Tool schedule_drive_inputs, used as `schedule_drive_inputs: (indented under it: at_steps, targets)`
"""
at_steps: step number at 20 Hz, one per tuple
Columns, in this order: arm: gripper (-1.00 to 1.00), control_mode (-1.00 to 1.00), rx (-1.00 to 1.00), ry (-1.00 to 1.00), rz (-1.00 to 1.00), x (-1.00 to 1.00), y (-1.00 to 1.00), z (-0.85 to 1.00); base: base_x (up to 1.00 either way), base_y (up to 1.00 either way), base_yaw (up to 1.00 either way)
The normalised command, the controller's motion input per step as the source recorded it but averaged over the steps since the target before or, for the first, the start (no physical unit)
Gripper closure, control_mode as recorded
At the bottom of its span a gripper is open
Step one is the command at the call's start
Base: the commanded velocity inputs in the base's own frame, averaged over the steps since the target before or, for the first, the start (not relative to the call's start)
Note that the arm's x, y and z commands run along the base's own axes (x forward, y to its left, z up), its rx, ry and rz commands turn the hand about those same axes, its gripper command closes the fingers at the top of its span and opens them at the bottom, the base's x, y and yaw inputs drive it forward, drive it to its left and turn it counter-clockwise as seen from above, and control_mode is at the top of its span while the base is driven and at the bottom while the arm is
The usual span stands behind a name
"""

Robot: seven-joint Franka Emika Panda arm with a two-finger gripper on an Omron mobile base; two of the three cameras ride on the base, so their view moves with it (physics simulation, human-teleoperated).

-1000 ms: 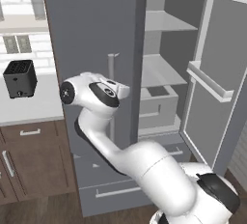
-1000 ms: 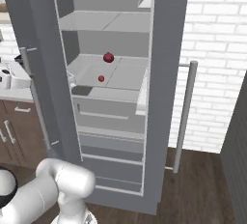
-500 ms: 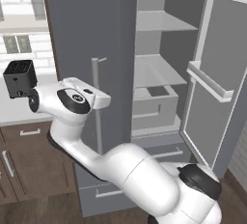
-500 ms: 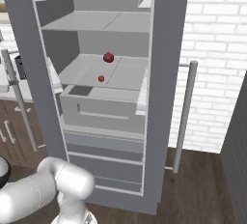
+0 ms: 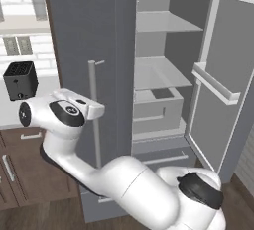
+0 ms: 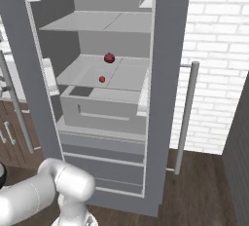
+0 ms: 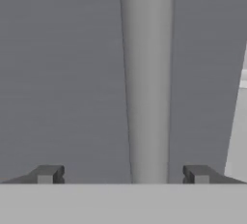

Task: Take the strawberry from the fridge and place it on top of the pancake, located on the dining counter.

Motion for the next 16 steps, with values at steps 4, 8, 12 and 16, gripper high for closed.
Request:
schedule_drive_inputs:
  at_steps: [4,8,12,16]
  targets:
    - [-1.0,-1.0,0.01,-0.09,0.26,-0.09,0.05,-0.09,0.0,0.0,0.0]
    - [-1.0,-1.0,0.23,0.2,0.1,-0.64,-0.27,0.17,0.0,0.0,0.0]
    - [-1.0,-1.0,0.34,0.1,0.07,-1.0,-0.48,0.21,0.0,0.0,0.0]
    - [-1.0,-1.0,0.42,0.0,0.01,-1.0,-0.6,0.1,0.0,0.0,0.0]
